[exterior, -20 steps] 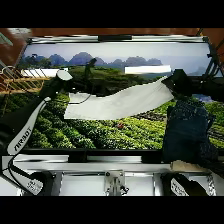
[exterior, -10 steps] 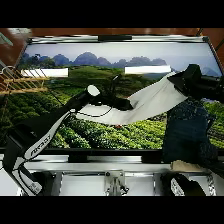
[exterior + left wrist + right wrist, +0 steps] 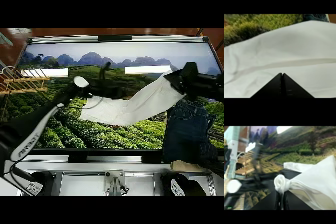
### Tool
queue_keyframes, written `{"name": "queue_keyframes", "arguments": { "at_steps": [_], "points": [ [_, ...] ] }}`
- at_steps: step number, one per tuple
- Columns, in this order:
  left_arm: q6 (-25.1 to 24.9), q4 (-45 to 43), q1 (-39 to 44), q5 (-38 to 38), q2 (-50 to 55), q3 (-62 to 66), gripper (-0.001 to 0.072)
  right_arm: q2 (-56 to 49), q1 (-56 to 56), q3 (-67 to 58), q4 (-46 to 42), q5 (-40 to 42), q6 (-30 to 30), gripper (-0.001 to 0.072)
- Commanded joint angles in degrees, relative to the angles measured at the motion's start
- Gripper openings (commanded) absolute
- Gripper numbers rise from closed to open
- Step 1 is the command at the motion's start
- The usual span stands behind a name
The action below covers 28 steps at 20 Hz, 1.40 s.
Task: Fold the shirts.
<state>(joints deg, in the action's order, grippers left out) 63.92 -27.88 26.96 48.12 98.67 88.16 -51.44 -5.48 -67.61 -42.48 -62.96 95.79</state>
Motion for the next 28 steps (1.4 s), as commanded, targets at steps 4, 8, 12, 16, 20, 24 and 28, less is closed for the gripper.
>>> {"name": "queue_keyframes", "arguments": {
  "at_steps": [4,8,12,16,20,24,28],
  "points": [
    [6.9,-23.9,-19.6,4.5,-22.5,0.0,0.003,-10.8,18.6,-0.1,-0.3,18.6,-0.2,0.0071],
    [7.1,-24.0,-33.2,8.2,-33.6,0.0,0.003,-20.6,30.7,-0.1,5.6,31.4,-0.3,0.0071],
    [9.0,-24.0,-39.3,15.8,-38.7,0.0,0.0031,-31.8,37.6,-0.1,12.6,39.2,-0.4,0.0071],
    [8.8,-24.0,-38.4,19.9,-39.1,-0.4,0.0031,-39.1,40.7,-0.1,18.8,44.3,-0.4,0.0098],
    [8.8,-24.0,-36.4,19.7,-38.9,-2.9,0.0031,-40.2,41.3,-0.1,23.0,48.5,-0.4,0.0163],
    [8.8,-24.0,-35.1,17.9,-38.9,-5.1,0.0031,-39.9,40.5,-0.1,23.4,44.9,-0.8,0.052],
    [8.5,-24.2,-35.0,17.7,-39.0,-5.1,0.0032,-36.8,32.3,0.0,13.1,28.7,-1.9,0.0547]
  ]
}}
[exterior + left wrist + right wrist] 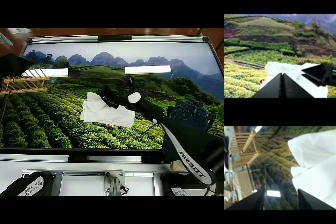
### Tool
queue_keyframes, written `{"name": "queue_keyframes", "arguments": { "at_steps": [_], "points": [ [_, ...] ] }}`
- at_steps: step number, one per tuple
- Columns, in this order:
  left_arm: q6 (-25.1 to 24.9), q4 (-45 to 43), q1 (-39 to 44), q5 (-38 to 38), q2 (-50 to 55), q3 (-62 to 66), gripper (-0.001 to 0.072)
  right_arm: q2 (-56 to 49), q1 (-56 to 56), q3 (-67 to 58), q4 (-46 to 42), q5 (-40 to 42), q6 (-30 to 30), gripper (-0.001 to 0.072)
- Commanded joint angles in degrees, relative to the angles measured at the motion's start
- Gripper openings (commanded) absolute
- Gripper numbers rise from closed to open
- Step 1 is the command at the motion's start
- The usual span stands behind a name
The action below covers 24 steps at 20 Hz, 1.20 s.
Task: Fold the shirts.
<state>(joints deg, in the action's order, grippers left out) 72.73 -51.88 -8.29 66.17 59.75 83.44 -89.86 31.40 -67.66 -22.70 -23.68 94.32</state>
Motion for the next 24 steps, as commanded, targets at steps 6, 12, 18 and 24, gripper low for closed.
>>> {"name": "queue_keyframes", "arguments": {
  "at_steps": [6,12,18,24],
  "points": [
    [-0.7,-0.2,0.2,-0.3,0.0,-0.3,0.0032,5.6,-24.6,0.6,-38.5,-41.3,8.8,0.0658],
    [-1.5,-0.2,0.2,-1.7,0.0,-0.3,0.0032,-0.6,-22.6,4.0,-37.4,-38.8,4.5,0.0659],
    [-1.5,-0.2,0.2,-1.7,0.0,-0.3,0.0032,-5.4,-22.6,4.0,-24.2,-31.6,-3.4,0.0658],
    [-1.5,-0.2,0.2,-1.7,0.0,-0.3,0.0032,-6.4,-22.8,3.2,-4.5,-34.5,-22.9,0.0068]
  ]
}}
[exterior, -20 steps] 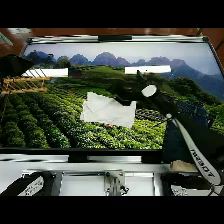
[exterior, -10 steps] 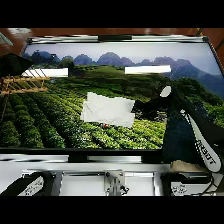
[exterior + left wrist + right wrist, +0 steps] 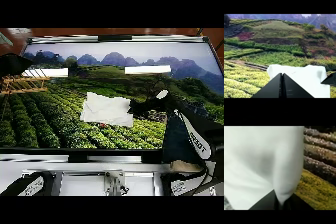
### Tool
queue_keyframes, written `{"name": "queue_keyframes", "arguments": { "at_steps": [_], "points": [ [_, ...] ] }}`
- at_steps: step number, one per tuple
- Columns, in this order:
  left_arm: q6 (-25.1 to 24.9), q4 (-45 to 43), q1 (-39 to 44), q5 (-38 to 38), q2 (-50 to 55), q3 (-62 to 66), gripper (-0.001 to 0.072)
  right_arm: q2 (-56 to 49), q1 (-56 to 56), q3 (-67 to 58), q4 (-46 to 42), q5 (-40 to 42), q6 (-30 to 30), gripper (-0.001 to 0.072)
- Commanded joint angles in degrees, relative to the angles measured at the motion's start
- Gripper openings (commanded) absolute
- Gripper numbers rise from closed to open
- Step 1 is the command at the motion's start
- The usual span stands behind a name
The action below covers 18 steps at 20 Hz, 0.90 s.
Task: Fold the shirts.
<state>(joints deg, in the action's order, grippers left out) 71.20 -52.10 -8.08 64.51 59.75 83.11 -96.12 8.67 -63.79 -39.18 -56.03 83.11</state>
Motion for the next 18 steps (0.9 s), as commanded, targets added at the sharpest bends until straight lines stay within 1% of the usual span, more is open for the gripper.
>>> {"name": "queue_keyframes", "arguments": {
  "at_steps": [1,2,3,4,6,8,9,11,13,16,18],
  "points": [
    [0.0,0.0,0.0,0.0,0.0,0.0,0.0032,0.2,-0.7,-2.1,15.6,-4.8,-17.7,0.0077],
    [0.0,0.0,0.0,0.0,0.0,0.0,0.0032,1.1,-1.5,-4.0,17.1,-6.6,-19.4,0.0071],
    [0.0,0.0,0.0,0.0,0.0,0.0,0.0032,2.5,-2.7,-6.6,17.2,-7.8,-18.6,0.0071],
    [0.0,0.0,0.0,0.0,0.0,0.0,0.0032,4.2,-4.1,-9.4,16.7,-8.8,-16.1,0.0071],
    [0.0,0.0,0.0,0.0,0.0,0.0,0.0032,8.1,-7.9,-16.7,13.0,-11.8,-7.8,0.0071],
    [0.0,0.0,0.0,0.0,0.0,0.0,0.0032,11.8,-12.0,-23.5,7.2,-15.1,3.7,0.0071],
    [0.0,0.0,0.0,0.0,0.0,0.0,0.0032,13.6,-14.5,-26.9,4.3,-17.5,8.1,0.0071],
    [0.0,0.0,0.0,0.0,0.0,0.0,0.0032,16.9,-19.6,-32.2,-0.6,-21.8,13.3,0.0071],
    [0.0,0.0,0.0,0.0,0.0,0.0,0.0032,19.3,-25.3,-36.5,-5.3,-25.8,16.4,0.0071],
    [0.0,0.0,0.0,0.1,-0.1,0.0,0.0032,20.3,-34.0,-41.7,-10.9,-31.0,16.7,0.0071],
    [0.0,0.0,0.0,0.1,-0.1,0.0,0.0032,20.3,-39.4,-42.7,-11.8,-31.2,16.4,0.007]
  ]
}}
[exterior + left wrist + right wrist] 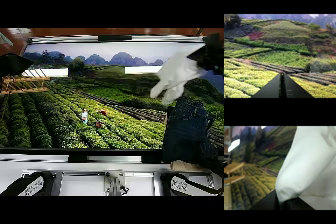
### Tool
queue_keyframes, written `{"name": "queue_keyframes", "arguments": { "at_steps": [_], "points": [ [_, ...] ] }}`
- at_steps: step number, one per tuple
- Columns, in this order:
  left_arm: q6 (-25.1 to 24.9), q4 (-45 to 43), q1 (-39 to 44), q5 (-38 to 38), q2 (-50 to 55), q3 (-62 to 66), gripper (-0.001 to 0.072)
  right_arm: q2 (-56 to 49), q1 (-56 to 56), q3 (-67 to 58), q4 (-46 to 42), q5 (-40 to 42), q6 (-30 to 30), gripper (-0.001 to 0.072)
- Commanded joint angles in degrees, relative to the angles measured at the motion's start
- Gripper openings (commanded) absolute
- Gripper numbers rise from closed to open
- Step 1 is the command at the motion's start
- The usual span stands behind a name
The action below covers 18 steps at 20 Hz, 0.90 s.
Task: Fold the shirts.
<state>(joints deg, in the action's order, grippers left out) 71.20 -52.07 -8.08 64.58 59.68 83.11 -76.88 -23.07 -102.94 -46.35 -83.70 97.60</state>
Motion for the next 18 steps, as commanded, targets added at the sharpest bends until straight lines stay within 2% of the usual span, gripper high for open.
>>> {"name": "queue_keyframes", "arguments": {
  "at_steps": [1,6,10,12,16,18],
  "points": [
    [0.0,0.0,0.0,0.0,0.0,0.0,0.0032,1.0,-9.8,-3.5,-4.9,-3.5,1.4,0.0071],
    [0.0,0.0,0.0,0.0,0.0,0.0,0.0032,1.0,-17.2,-3.5,-7.5,-3.8,0.0,0.007],
    [0.0,0.2,0.0,0.0,0.0,0.0,0.0032,1.0,-17.9,-3.5,-10.5,-4.2,0.2,0.0071],
    [0.0,0.2,0.0,0.0,0.0,0.0,0.0032,1.0,-17.8,-3.5,-7.2,-1.0,0.7,0.0071],
    [0.0,0.2,0.0,0.0,0.0,0.0,0.0032,1.0,-17.8,-3.5,3.4,10.4,0.3,0.0071],
    [0.0,0.2,0.0,0.0,0.0,0.0,0.0032,1.0,-17.8,-3.5,3.7,11.4,0.3,0.0071]
  ]
}}
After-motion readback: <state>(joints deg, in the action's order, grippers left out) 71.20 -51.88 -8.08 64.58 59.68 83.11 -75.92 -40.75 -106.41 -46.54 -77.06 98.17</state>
